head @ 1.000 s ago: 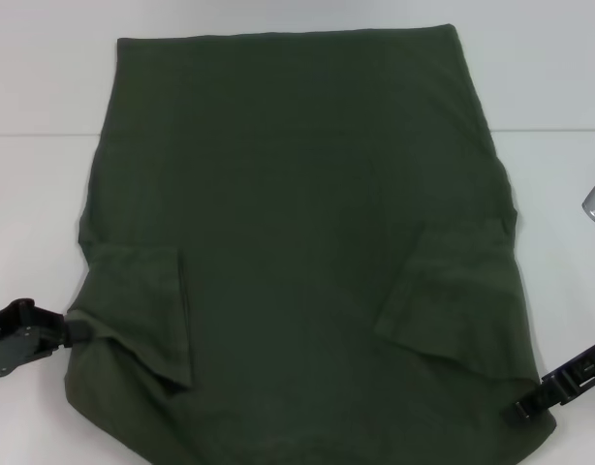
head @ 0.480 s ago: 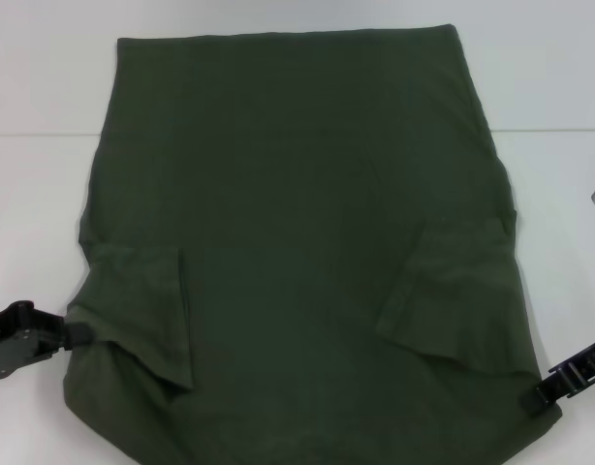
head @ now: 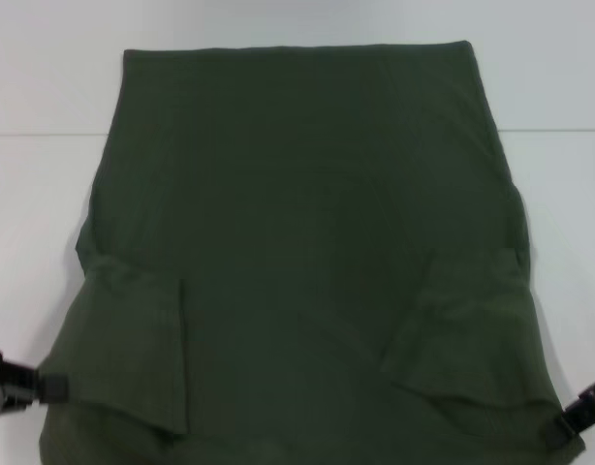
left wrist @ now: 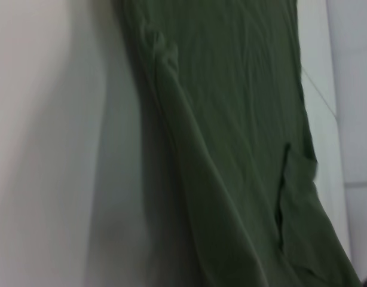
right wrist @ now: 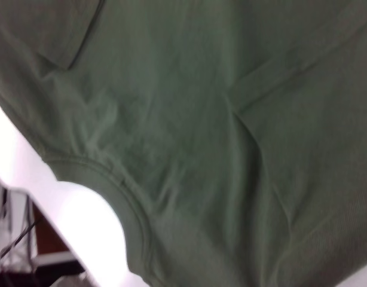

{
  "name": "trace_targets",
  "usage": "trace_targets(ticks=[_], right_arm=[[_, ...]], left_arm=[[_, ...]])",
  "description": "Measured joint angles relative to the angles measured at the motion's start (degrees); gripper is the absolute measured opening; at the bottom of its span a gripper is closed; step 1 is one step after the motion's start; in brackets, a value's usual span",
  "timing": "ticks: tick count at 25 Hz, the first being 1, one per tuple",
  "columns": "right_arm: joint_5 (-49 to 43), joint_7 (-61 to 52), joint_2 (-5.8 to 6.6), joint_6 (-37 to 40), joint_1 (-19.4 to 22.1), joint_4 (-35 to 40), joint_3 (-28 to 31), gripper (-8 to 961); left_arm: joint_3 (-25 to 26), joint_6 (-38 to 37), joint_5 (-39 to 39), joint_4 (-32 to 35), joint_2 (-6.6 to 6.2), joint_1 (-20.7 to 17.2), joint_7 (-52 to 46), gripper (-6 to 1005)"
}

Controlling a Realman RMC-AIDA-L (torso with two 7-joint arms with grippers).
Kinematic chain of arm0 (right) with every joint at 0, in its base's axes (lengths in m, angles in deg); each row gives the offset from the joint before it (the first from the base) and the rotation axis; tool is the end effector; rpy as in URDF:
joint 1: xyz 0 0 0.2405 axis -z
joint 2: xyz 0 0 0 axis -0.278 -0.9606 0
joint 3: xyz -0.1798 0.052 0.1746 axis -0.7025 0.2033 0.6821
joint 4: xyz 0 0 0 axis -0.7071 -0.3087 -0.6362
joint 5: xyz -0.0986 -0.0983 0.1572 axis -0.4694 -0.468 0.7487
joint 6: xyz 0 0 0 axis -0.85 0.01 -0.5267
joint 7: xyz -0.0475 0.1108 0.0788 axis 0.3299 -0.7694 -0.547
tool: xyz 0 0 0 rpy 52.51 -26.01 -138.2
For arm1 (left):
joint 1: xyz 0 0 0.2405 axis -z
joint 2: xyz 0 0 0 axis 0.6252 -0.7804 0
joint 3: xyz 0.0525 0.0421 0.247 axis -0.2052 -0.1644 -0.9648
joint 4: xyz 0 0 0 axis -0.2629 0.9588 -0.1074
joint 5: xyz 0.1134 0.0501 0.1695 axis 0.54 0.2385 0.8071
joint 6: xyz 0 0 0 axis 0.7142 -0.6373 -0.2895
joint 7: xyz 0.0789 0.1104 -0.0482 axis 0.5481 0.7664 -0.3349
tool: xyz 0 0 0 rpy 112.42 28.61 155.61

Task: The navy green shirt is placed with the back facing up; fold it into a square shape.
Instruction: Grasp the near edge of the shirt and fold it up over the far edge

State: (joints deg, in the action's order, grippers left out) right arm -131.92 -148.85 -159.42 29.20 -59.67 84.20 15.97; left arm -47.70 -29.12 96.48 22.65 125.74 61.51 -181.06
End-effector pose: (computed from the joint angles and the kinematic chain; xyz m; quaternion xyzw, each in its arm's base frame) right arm 0.2605 0.3301 0.0385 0.8553 -0.4995 0.1298 0.0461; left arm -0.3451 0.2597 0.0885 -0.6801 -0.7137 -0.1650 0.0299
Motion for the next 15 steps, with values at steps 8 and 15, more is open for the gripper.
trace_targets(ticks=[8,15], right_arm=[[0.50,1.53,0.54,2.67,1.69,0.00,0.68,63],[11.73,0.87,3.78,2.64,1.10,-0.48,10.76,62]], left_arm=[[0.57,-5.28,-0.18,2.34,0.06,-3.51,1.49,4],[2.21,-4.64,-4.29,-0.16,-0.47,3.39,-0.25,3]])
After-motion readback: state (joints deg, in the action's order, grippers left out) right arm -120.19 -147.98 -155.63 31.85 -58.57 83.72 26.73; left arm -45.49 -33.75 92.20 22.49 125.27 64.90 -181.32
